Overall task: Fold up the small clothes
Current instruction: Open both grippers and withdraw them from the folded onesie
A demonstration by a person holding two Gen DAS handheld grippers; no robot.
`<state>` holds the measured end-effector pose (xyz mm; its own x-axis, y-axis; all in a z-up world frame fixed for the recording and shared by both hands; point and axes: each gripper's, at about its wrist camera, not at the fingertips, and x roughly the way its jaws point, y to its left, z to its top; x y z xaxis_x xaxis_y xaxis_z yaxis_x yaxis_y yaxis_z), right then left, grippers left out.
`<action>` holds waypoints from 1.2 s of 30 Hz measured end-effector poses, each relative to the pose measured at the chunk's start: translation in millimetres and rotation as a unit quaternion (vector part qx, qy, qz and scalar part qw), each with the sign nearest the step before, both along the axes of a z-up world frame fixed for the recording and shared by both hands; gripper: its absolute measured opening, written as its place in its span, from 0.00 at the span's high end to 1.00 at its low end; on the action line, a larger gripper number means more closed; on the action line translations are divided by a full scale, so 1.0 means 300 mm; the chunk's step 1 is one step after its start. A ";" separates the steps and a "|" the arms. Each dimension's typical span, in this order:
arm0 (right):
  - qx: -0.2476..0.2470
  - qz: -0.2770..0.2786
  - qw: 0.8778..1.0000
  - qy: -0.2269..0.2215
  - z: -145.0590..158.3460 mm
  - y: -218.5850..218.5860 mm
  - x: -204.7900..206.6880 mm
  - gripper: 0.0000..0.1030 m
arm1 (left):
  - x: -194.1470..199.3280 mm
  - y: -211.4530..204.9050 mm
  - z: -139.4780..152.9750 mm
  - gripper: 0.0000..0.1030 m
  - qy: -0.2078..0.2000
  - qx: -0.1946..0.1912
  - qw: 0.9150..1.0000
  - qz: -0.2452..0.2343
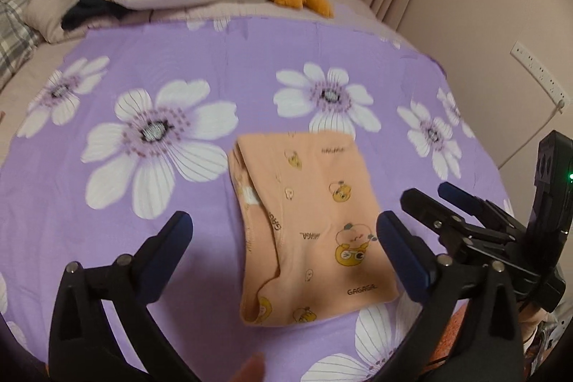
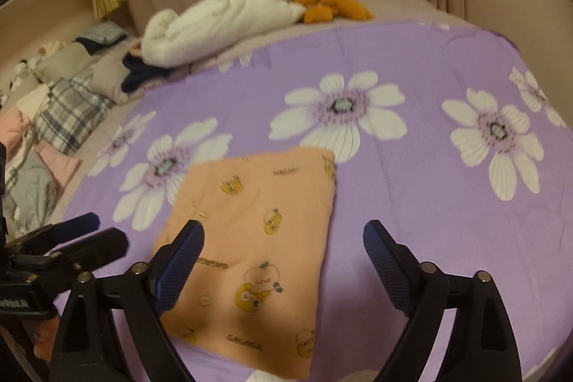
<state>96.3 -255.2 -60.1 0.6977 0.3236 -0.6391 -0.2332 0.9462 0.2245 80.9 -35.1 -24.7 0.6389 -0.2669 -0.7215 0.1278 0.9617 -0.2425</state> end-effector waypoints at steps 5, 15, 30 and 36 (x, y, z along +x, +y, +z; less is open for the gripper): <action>0.011 -0.003 1.000 -0.009 0.035 0.000 -0.034 0.07 | -0.038 0.003 0.026 0.00 -0.008 -0.001 1.000 -0.004; -0.001 -0.015 1.000 -0.011 0.035 0.009 -0.074 0.07 | -0.070 0.001 0.004 0.00 0.004 -0.001 1.000 -0.010; -0.004 -0.027 1.000 -0.010 0.038 0.000 -0.095 0.07 | -0.081 0.021 -0.013 0.00 0.020 -0.004 1.000 0.005; -0.006 -0.030 0.999 -0.012 0.037 -0.005 -0.101 0.07 | -0.082 0.025 -0.005 0.00 0.017 -0.010 1.000 0.006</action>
